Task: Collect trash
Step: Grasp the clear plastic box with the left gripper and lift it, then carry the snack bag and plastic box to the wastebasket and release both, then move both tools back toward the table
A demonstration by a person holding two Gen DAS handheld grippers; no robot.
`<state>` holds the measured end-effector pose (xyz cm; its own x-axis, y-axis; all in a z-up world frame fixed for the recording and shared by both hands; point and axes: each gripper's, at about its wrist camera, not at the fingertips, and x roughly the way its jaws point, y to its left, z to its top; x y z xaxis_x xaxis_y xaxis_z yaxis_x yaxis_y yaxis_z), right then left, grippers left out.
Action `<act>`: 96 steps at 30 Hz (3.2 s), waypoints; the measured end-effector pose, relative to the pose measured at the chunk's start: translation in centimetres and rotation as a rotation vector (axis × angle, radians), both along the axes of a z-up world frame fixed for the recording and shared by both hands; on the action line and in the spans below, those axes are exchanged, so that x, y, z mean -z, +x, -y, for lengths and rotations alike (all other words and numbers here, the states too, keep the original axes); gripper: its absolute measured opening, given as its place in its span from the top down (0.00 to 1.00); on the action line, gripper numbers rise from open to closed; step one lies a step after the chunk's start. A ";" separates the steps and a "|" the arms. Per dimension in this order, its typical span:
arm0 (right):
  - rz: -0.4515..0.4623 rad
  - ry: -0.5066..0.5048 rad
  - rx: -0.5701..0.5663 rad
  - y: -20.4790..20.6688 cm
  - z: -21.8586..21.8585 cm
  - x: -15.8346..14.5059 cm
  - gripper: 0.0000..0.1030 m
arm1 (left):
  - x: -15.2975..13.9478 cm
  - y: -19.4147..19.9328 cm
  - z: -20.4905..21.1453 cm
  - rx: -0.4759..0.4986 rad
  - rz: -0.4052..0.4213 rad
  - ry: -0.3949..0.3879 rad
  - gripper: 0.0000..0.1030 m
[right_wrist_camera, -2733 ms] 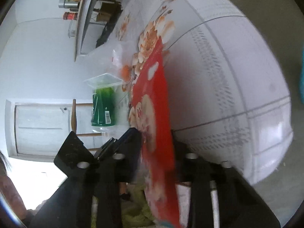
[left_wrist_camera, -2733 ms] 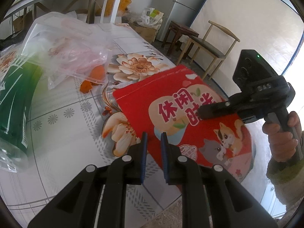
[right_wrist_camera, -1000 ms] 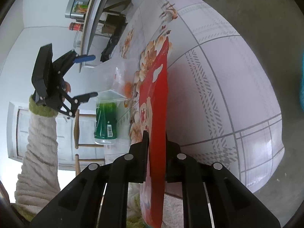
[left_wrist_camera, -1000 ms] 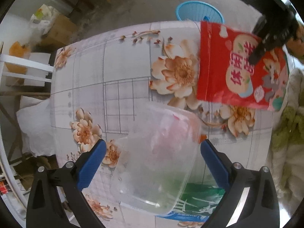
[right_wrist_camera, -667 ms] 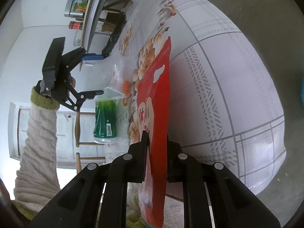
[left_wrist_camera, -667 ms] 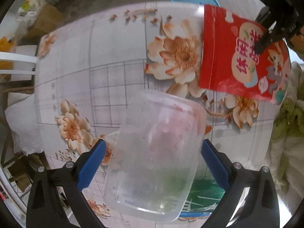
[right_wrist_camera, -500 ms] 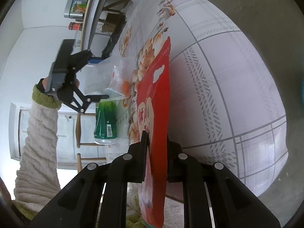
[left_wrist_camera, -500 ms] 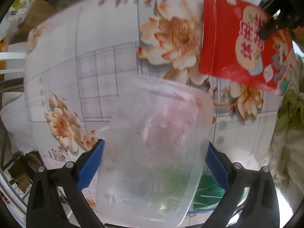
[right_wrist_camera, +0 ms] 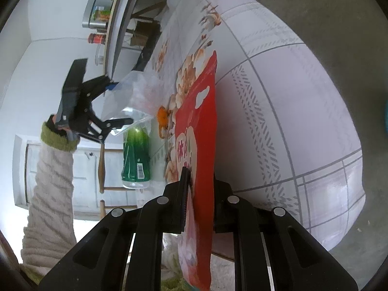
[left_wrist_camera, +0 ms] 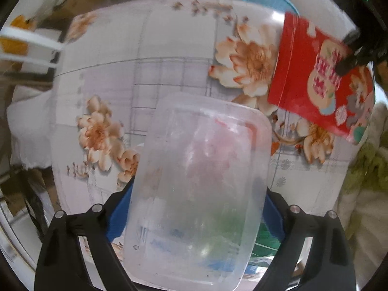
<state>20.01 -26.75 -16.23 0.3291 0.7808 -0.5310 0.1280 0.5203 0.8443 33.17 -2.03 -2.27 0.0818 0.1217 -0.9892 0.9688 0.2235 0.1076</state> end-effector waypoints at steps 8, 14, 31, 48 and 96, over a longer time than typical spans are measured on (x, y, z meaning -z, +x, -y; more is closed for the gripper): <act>-0.001 0.042 0.051 -0.8 0.8 0.3 0.92 | -4.7 0.0 -1.5 -0.161 -0.011 -0.218 0.15; 0.027 0.060 0.100 -1.2 1.4 -0.2 0.97 | -7.2 0.1 -2.4 -0.316 0.008 -0.383 0.16; 0.171 0.054 0.427 -7.4 11.5 -4.0 1.00 | -5.4 -6.8 8.3 -0.615 -0.271 -0.779 0.16; -0.093 -0.199 0.863 -13.3 25.6 3.5 1.00 | 7.7 -11.5 35.1 -0.581 -0.347 -0.584 0.11; -0.114 -0.232 0.836 -16.7 26.5 9.5 0.52 | -1.1 -12.8 29.4 -0.572 -0.274 -0.779 0.06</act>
